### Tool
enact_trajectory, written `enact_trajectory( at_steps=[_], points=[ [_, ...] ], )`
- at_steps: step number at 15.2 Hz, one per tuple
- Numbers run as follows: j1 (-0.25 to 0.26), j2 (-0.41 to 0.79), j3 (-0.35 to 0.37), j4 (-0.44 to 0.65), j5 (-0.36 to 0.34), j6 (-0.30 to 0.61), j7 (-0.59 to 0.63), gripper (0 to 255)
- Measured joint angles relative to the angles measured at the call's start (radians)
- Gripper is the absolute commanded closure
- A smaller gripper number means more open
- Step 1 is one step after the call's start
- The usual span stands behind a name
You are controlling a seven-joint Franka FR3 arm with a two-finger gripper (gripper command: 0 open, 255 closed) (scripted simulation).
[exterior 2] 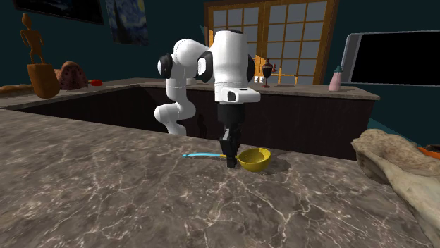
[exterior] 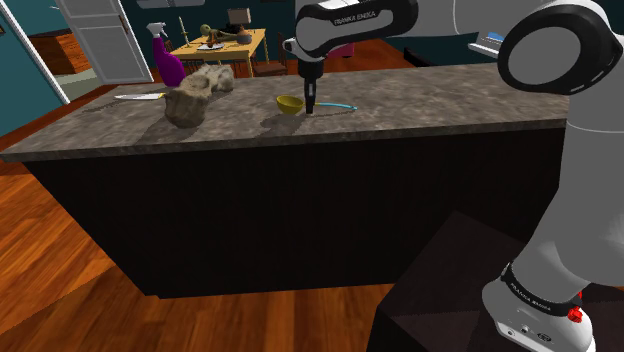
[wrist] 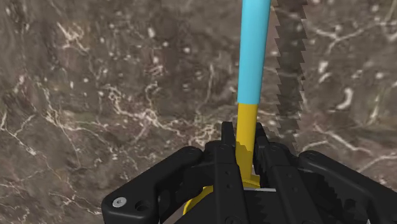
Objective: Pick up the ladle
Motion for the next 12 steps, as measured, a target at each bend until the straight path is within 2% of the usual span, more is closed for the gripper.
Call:
enact_trajectory(
  at_steps=[4,12],
  points=[
    [-0.001,0.003,0.0,0.019,0.001,-0.017,-0.002,255],
    [-0.001,0.017,0.0,0.143,0.003,-0.127,-0.008,255]
  ],
)
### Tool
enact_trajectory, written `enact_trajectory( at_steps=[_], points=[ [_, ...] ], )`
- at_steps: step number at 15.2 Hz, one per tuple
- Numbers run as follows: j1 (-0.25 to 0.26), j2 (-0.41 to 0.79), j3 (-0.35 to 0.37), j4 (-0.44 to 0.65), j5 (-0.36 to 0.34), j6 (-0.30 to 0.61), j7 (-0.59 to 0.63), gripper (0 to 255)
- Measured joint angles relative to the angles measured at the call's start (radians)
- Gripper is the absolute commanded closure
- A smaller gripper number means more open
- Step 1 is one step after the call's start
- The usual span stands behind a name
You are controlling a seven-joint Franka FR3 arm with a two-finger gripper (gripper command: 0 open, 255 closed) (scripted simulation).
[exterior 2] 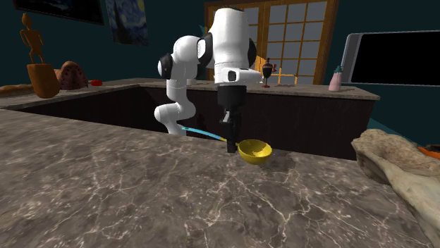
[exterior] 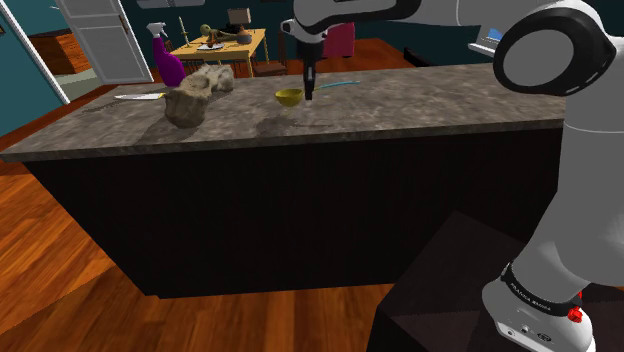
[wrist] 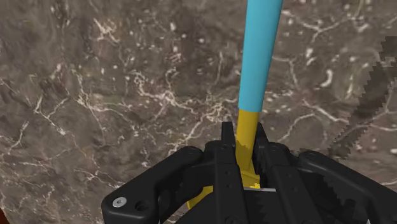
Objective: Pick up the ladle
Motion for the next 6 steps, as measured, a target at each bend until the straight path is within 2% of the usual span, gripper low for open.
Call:
enact_trajectory(
  at_steps=[6],
  points=[
    [-0.003,0.032,0.0,0.125,0.004,-0.093,-0.007,255]
  ],
)
